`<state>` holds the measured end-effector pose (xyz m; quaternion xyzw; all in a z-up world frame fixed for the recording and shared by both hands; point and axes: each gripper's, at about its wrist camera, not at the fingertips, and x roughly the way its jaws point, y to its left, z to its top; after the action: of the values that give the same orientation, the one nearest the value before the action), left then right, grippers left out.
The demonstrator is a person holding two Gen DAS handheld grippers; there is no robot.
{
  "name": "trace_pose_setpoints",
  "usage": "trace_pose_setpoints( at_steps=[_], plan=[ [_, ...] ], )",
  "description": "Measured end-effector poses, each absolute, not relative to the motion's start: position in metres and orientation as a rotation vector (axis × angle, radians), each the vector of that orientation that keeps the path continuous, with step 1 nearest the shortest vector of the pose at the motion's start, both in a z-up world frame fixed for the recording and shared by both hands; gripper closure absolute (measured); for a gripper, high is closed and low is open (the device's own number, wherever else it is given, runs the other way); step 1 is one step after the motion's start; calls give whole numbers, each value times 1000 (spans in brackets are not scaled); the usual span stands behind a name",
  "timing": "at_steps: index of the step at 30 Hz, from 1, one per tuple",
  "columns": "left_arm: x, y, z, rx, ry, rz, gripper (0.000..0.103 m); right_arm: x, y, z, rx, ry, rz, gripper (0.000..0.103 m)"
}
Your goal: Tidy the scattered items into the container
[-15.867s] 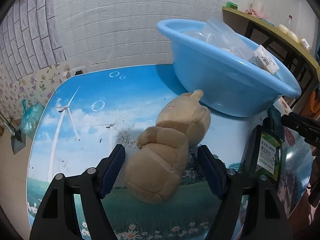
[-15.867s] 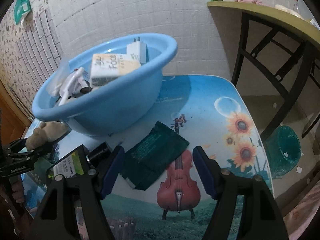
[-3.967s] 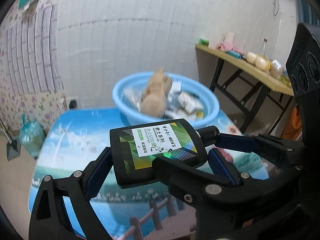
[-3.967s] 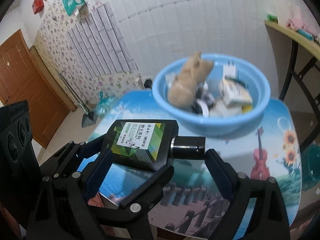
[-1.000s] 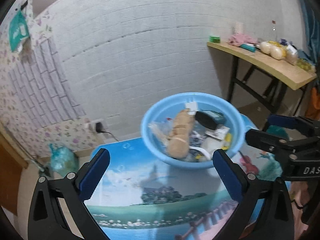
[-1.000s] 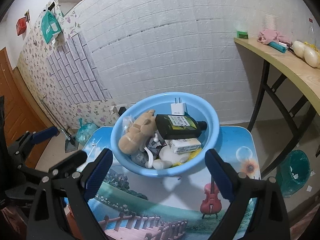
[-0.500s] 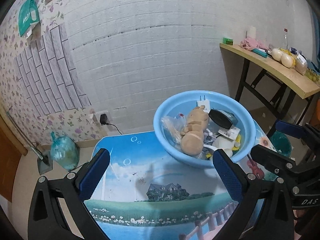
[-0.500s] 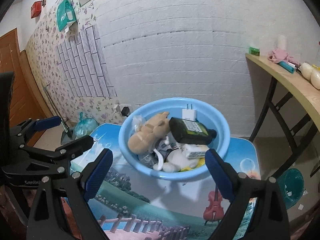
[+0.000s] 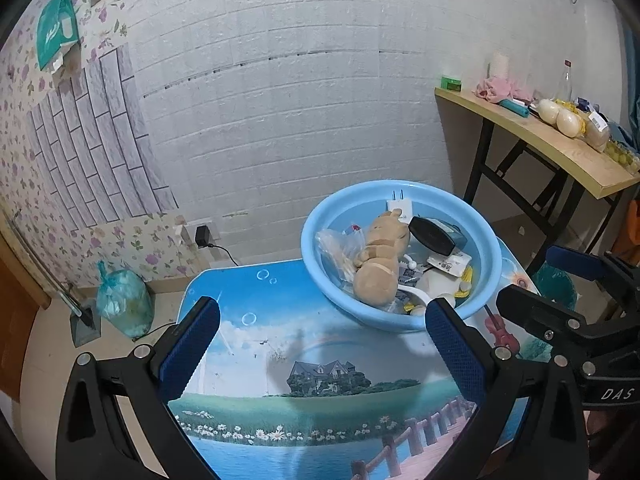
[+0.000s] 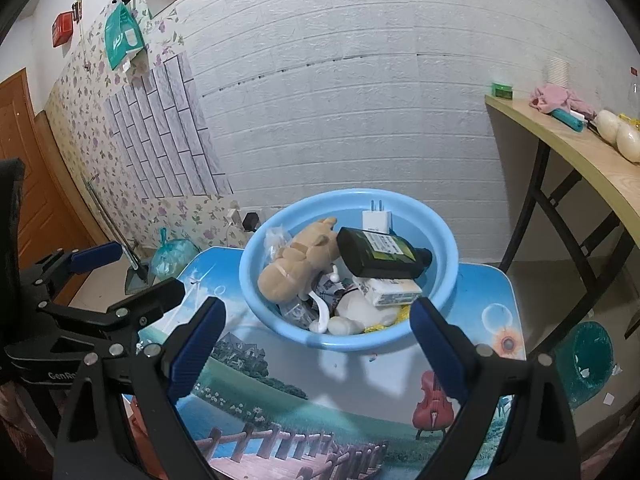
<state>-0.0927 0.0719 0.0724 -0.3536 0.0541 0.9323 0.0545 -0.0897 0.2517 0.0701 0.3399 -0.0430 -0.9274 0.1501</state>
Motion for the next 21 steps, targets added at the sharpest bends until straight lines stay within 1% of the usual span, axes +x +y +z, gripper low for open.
trace_pose_setpoints(
  at_steps=[16,21],
  plan=[
    [-70,66,80,-1035,114,2832,0,-69,251,76,949,-133,-2666,8],
    [-57,65,85,-998,130,2847,0,-58,251,79,933,-128,-2674,8]
  ],
)
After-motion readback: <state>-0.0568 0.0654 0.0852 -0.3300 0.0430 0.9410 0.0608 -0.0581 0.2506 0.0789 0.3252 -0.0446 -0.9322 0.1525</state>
